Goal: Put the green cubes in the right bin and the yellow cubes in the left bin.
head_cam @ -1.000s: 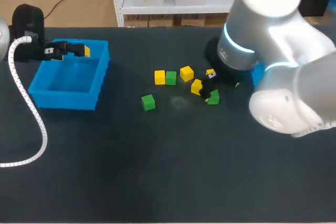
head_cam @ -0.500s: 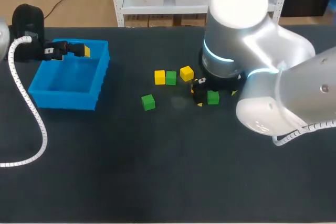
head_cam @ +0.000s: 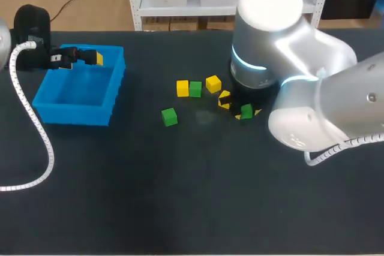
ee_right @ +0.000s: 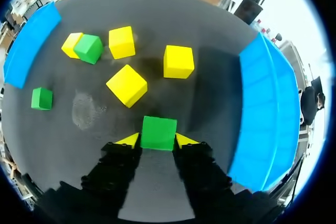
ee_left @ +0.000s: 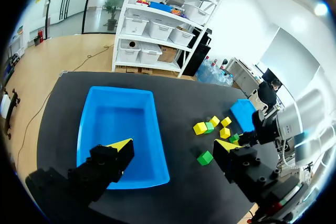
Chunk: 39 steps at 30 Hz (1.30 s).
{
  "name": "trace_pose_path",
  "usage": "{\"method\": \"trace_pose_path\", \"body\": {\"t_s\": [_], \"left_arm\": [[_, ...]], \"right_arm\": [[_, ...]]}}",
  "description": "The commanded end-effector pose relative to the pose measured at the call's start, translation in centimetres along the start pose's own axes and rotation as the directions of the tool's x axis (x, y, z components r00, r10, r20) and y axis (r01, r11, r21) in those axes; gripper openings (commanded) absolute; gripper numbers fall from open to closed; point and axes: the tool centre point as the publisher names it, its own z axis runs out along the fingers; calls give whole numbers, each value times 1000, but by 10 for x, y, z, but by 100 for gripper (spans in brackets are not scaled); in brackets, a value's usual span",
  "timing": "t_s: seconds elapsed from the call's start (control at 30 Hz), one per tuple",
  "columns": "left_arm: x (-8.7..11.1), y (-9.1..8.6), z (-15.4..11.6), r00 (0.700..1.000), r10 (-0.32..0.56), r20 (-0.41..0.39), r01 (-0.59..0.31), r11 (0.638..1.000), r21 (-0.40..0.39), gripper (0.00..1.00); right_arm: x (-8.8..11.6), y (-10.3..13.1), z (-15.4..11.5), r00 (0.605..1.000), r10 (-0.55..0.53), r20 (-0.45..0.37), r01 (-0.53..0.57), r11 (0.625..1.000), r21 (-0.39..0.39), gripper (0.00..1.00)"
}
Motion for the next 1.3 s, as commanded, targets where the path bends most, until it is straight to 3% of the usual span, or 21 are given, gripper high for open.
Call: {"method": "trace_pose_path", "body": {"t_s": [0.03,0.2,0.33,0.57,0.73,0.83,1.0,1.23,1.27,1.3], "left_arm": [[2,2,0,1000,2,7,-2,1000,11,100],[2,2,0,1000,2,7,-2,1000,11,100],[2,2,0,1000,2,7,-2,1000,11,100],[2,2,0,1000,2,7,-2,1000,11,100],[2,2,0,1000,2,7,-2,1000,11,100],[2,2,0,1000,2,7,-2,1000,11,100],[2,2,0,1000,2,7,-2,1000,11,100],[2,2,0,1000,2,7,-2,1000,11,100],[2,2,0,1000,2,7,-2,1000,11,100],[2,2,0,1000,2,7,-2,1000,11,100]], "right_arm": [[-2,-2,-3,1000,-3,-3,3,1000,-6,0],[-7,-6,-11,999,-13,43,12,1000,5,0],[-16,-19,-35,991,-26,133,22,999,30,0],[-39,-76,-103,952,67,298,-74,997,11,0],[-46,-121,-129,919,171,356,-185,983,6,0],[-46,-147,-128,905,232,357,-255,967,17,0],[-36,-182,-110,898,332,288,-355,935,27,0],[-14,-192,-74,914,366,175,-380,923,54,0],[-12,-190,-72,916,362,172,-376,924,62,34],[-11,-189,-71,916,363,172,-377,924,59,100]]}}
